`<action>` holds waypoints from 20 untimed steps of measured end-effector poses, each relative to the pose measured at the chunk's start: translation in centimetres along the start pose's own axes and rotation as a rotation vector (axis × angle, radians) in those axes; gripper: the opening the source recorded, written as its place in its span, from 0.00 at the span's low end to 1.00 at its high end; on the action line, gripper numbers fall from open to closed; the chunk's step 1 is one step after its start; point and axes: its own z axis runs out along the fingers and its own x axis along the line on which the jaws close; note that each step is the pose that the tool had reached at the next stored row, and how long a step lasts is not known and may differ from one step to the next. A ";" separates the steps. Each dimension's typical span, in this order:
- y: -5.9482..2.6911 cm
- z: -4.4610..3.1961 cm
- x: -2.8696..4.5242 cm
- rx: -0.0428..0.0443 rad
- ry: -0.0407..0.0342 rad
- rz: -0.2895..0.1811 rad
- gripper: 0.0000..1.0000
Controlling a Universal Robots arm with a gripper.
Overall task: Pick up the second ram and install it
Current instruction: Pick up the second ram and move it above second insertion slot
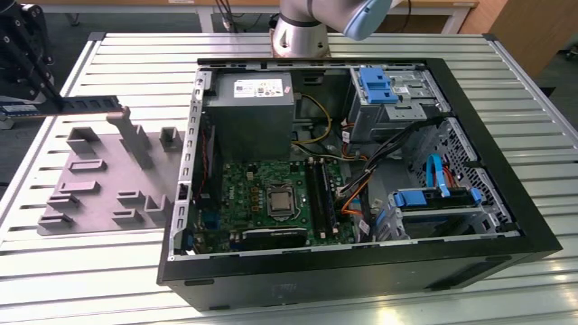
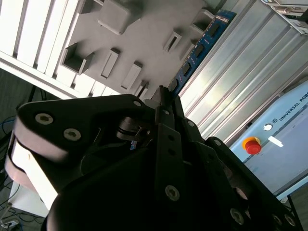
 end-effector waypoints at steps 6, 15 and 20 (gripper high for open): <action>-0.38 -0.02 0.01 0.0000 0.0000 0.000 0.14; -1.36 -0.05 0.02 0.0001 0.0000 0.000 0.14; -1.74 -0.07 0.02 0.0000 0.0000 0.000 0.14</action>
